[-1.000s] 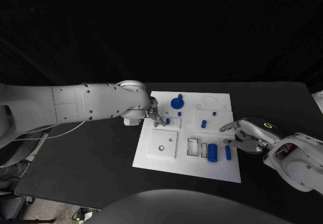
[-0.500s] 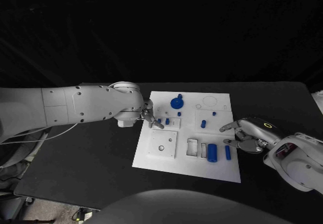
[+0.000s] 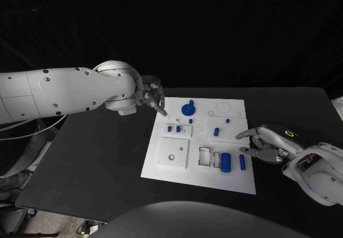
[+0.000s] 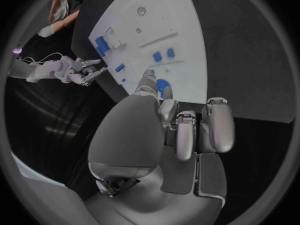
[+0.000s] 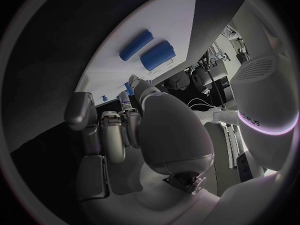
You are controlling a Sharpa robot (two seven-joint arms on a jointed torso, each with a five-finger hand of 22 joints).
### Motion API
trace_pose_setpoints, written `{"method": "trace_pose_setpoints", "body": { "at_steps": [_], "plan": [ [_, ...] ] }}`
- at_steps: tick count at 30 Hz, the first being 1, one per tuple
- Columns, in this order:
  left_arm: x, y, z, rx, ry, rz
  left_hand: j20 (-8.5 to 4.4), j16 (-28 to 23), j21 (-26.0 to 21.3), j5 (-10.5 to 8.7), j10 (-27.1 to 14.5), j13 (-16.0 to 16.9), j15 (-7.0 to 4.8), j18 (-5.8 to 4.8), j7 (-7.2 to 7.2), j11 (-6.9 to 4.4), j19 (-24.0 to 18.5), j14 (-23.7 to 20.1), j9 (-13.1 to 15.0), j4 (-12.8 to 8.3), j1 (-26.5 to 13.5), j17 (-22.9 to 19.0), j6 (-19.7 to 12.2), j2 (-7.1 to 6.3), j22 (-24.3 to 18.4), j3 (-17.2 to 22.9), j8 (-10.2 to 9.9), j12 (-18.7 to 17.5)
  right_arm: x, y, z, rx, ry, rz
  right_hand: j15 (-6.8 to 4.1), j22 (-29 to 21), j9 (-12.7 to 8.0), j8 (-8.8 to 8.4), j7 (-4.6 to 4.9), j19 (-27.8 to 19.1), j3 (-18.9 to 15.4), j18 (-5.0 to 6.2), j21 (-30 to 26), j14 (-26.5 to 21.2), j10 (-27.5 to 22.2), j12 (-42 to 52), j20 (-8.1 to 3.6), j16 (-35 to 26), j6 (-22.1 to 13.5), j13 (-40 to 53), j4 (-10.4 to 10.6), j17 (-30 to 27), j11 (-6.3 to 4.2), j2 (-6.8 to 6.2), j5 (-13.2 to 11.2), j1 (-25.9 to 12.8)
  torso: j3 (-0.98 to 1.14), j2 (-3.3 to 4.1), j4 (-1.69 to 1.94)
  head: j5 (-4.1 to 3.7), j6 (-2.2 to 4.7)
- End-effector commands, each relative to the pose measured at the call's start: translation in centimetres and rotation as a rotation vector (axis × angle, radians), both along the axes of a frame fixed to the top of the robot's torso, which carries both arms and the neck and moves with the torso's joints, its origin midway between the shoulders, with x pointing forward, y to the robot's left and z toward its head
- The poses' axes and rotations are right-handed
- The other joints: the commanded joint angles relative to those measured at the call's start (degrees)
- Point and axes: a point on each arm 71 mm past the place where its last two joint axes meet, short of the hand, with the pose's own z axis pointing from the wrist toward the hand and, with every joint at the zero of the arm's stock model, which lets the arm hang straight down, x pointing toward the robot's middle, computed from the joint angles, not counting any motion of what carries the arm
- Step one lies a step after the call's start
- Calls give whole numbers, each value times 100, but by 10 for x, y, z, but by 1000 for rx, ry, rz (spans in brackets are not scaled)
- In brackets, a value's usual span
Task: Assemble the parts on the task board
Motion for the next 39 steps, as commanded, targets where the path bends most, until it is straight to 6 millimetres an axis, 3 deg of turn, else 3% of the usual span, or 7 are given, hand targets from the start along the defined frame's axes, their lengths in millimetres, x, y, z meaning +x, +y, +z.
{"method": "trace_pose_setpoints", "body": {
  "at_steps": [1, 3, 5, 9, 12, 24, 39],
  "plan": [
    [5, -29, 26, -231, -323, -189, 25, -879, 46, -124, -1558, -1489, 87, -104, 116, 204, 29, -159, -377, 35, 273, 637, -382, 99, 1167, 112, -450, -2147, -3, 2, 7, 68, -52, 29, 9, 798, 11, -17, -22, 57, -6, 13, 51, 567, 59, 46, -2, 44, 38, 553, 46, 1456, -16, -7, -7, -57, -6, 20, 0, 16, 0],
    [6, -39, 25, -208, -378, -240, -16, -914, 394, -129, -2013, -2343, 45, -166, 3, 214, 297, 70, -791, 23, 426, 537, -372, 17, 1268, 213, -879, -3067, -5, 1, 9, 94, -71, 37, 2, 803, 14, -12, -30, 71, -11, 11, 66, 573, 72, 57, -8, 52, 51, 566, 56, 1464, -23, -9, -7, -67, -7, 24, -8, 22, 0],
    [6, -48, 19, -161, -413, -291, -26, -949, 501, -130, -2088, -3001, 28, -195, -182, 235, 392, 204, -1124, -19, 439, 470, -265, -152, 1297, 348, -1216, -3536, -6, 1, 12, 118, -90, 44, -10, 812, 22, -1, -43, 98, -20, 4, 98, 587, 107, 89, -18, 69, 78, 605, 73, 1481, -37, -12, -5, -82, -3, 24, -13, 29, 0],
    [5, -63, 0, -43, -486, -395, -121, -964, 413, -121, -1932, -4006, -170, -185, -231, 105, 381, 340, -1630, 11, 374, 396, 330, -351, 1266, 846, -1650, -3913, -9, 0, 19, 170, -129, 57, -35, 841, 33, 13, -64, 170, -18, -16, 197, 608, 171, 150, -39, 96, 118, 679, 82, 1508, -66, -10, 32, -75, -3, 37, -19, -3, 0],
    [3, -73, -16, 23, -521, -452, -140, -922, 391, -65, -1822, -4352, -174, -179, -230, 75, 386, 369, -1794, -7, 371, 415, 491, -430, 1262, 997, -1815, -3994, -11, -2, 23, 197, -146, 61, -56, 861, 39, 13, -79, 223, -12, -30, 267, 608, 207, 183, -62, 96, 136, 720, 89, 1508, -88, -9, 108, -64, -8, 52, -15, -45, 0],
    [9, -92, -47, 132, -555, -477, -172, -1015, 290, 156, -1387, -4950, -193, -160, -181, 49, 362, 335, -2005, -15, 450, 261, 961, -531, 1241, 1429, -1939, -4013, -14, -8, 29, 259, -175, 68, -114, 931, 37, -45, -102, 392, 37, -83, 519, 608, 397, 388, -123, 96, 73, 983, 101, 1508, -147, -43, 564, -34, -11, 49, -21, -59, 0],
    [11, -97, -71, 196, -461, -454, -168, -1000, 295, 139, -848, -5185, -194, -164, -172, 31, 381, 340, -2015, -8, 261, 235, 1374, -574, 1252, 1627, -1815, -3927, -12, -14, 28, 273, -157, 57, -131, 946, 87, 2, -122, 432, 31, -95, 578, 608, 423, 417, -141, 96, 145, 1018, 136, 1508, -160, -31, 592, -69, -12, 49, -20, -101, 0]
  ]
}}
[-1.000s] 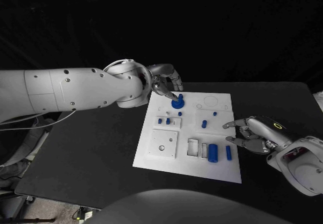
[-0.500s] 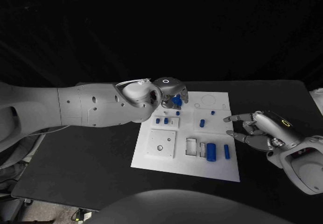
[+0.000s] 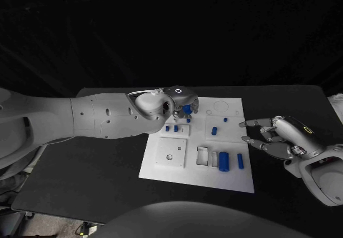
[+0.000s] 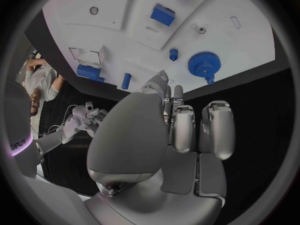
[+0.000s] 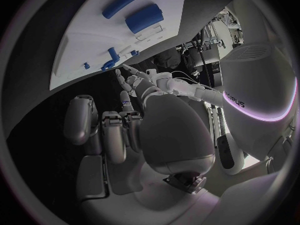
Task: Assemble the parts on the task board
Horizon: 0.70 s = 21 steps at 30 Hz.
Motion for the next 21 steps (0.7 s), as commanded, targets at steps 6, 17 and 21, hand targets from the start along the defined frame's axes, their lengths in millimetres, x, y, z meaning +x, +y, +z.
{"method": "trace_pose_setpoints", "body": {
  "at_steps": [6, 17, 21],
  "plan": [
    [0, 1, -8, 45, 23, 27, -38, -16, -30, -91, 164, -35, -13, -31, 18, 18, 246, 325, -8, 18, -253, 213, 50, -30, 1250, -1, 11, 49, 1, -1, -1, 7, 4, 9, -47, 944, 15, 31, -11, 49, -6, -96, 18, 607, 293, 39, -3, 31, 43, 1020, 32, 1509, -23, -10, 36, -54, 1, 3, 2, -18, 0],
    [-1, 1, -13, 44, 42, 33, -34, -18, -41, -23, 279, -29, -8, -30, 23, 23, 244, 324, -24, -1, -323, 199, 38, 1, 1248, 32, -13, 104, 2, -2, -2, -3, 18, 6, -44, 941, 33, 48, -14, 44, -11, -95, 11, 607, 286, 32, -3, 31, 72, 1011, 42, 1509, -18, -7, 29, -64, 2, -1, -1, 6, 0],
    [-1, 2, -16, 47, 50, 36, -34, -22, -48, 8, 293, -28, -8, -28, 25, 23, 241, 322, -27, -7, -311, 193, 35, 7, 1246, 50, -18, 110, 3, -2, -3, -7, 23, 6, -41, 939, 43, 59, -16, 40, -13, -94, 5, 607, 284, 30, -3, 31, 90, 1008, 46, 1509, -14, -6, 26, -69, 2, 2, 1, -7, 0]
  ]
}}
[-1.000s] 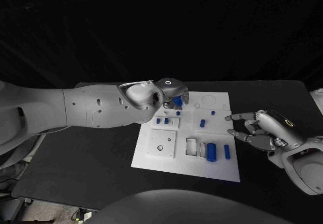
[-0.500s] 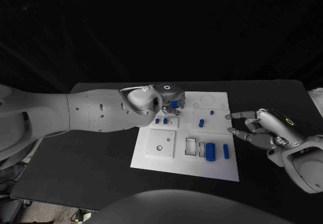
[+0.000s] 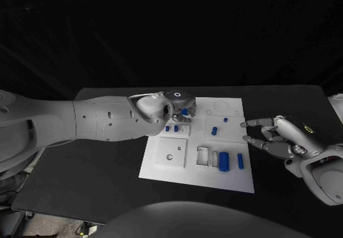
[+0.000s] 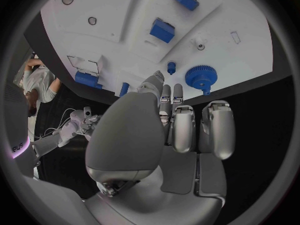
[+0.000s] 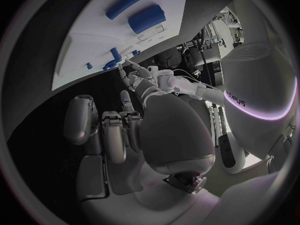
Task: Assemble the parts on the task board
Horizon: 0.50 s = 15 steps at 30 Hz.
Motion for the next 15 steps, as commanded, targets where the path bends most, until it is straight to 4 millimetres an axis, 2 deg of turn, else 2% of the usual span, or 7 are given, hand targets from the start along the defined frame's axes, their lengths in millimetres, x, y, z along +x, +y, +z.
{"method": "trace_pose_setpoints", "body": {
  "at_steps": [1, 15],
  "plan": [
    [-1, 0, -4, 14, 17, 3, -34, -23, -24, 41, 41, 3, -8, -29, 19, 14, 240, 321, -7, 3, -27, 191, -8, 18, 1244, 46, -20, 24, 0, 1, -1, -9, 15, 14, -42, 940, 5, 35, 2, 41, 3, -95, 5, 607, 284, 9, -3, 31, 31, 1004, 30, 1506, -15, -6, 26, -69, 1, 0, 2, -12, 0],
    [1, 2, -9, 10, 18, 15, -28, -35, -37, 284, 138, 11, 1, -27, 42, 30, 237, 311, -22, -7, 41, 162, 6, 53, 1242, 191, -41, 62, 1, 2, -3, -19, 33, 15, -37, 939, 21, 51, -1, 38, 1, -95, 1, 607, 280, 6, -2, 31, 58, 999, 36, 1506, -8, -2, 23, -74, 3, -1, 6, 9, 0]
  ]
}}
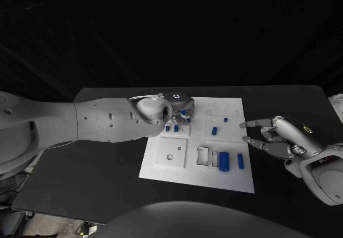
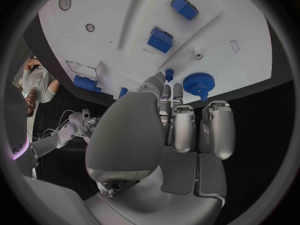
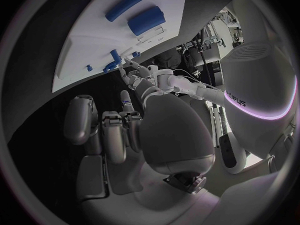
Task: Assemble the parts on the task board
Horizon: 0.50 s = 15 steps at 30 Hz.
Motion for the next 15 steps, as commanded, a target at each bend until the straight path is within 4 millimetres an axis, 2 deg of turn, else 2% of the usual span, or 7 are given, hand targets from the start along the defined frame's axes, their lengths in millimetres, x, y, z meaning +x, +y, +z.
{"method": "trace_pose_setpoints", "body": {
  "at_steps": [1, 15],
  "plan": [
    [0, -1, -1, -2, 3, 1, -28, -36, -39, 47, 52, 8, 1, -27, 42, 9, 237, 311, -10, -10, 18, 161, 4, 30, 1240, 43, -42, 16, 0, 1, -2, -12, 20, 11, -38, 940, 9, 28, -1, 38, 1, -95, 1, 607, 280, 6, -2, 32, 58, 1000, 36, 1507, -9, -2, 23, -74, 1, 1, 0, 8, 0],
    [1, -2, -8, -15, 14, 0, -13, -50, -57, 250, 10, -6, 26, -24, -13, 54, 231, 302, -33, -23, 75, 130, -19, 48, 1237, 192, -87, -18, 1, 2, -4, -25, 40, 9, -34, 936, 23, 41, -5, 30, 6, -93, -11, 607, 279, 4, 0, 32, 81, 999, 32, 1507, -5, 4, 27, -64, 0, 2, 1, 5, 0]
  ]
}}
